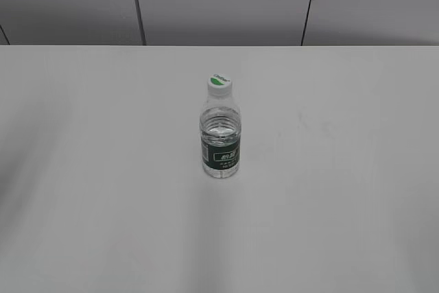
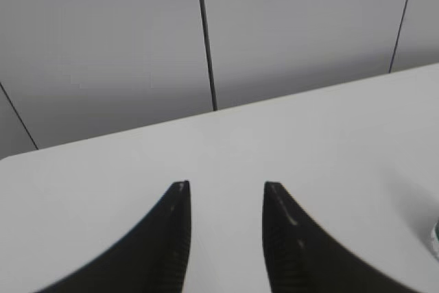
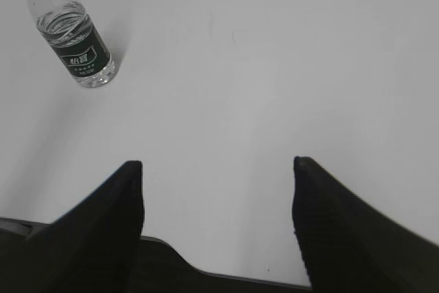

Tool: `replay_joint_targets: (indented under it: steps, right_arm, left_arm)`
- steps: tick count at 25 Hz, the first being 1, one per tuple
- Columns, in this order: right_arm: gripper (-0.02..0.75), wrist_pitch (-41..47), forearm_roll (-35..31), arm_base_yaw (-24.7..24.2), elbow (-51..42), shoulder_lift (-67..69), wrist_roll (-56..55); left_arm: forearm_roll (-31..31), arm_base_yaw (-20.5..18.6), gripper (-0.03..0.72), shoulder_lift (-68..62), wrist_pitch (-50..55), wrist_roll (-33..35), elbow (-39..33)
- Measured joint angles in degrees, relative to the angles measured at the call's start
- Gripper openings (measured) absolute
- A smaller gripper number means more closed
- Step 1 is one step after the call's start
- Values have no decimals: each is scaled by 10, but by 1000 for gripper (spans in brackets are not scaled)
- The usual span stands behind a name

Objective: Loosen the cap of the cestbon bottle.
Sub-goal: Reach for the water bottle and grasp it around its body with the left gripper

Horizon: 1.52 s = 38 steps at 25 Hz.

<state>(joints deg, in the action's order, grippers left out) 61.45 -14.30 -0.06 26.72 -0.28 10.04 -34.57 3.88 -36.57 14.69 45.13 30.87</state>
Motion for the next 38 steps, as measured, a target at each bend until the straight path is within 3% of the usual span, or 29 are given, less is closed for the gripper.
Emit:
replay_joint_targets:
  steps: [2, 5, 9, 13, 20, 28, 31, 35, 38]
  right_arm:
    - [520, 0, 0, 0, 0, 0, 0]
    - [520, 0, 0, 0, 0, 0, 0]
    - [520, 0, 0, 0, 0, 0, 0]
    - [520, 0, 0, 0, 0, 0, 0]
    - [520, 0, 0, 0, 0, 0, 0]
    - [520, 0, 0, 0, 0, 0, 0]
    - [520, 0, 0, 0, 0, 0, 0]
    - [520, 0, 0, 0, 0, 0, 0]
    - [520, 0, 0, 0, 0, 0, 0]
  left_arm:
    - [-67, 25, 288, -82, -59, 74, 0]
    - [-103, 82, 286, -204, -170, 117, -1]
    - [-105, 162, 274, -317, -276, 115, -1]
    - [-87, 206, 258, -364, -289, 57, -1]
    - [-58, 244, 249, -367, -292, -25, -1]
    - [-50, 246, 249, -367, -296, -76, -1]
    - [54, 246, 248, -367, -303, -172, -1]
    - [249, 246, 244, -368, -355, -402, -7]
    - [314, 246, 244, -382, -452, -485, -41]
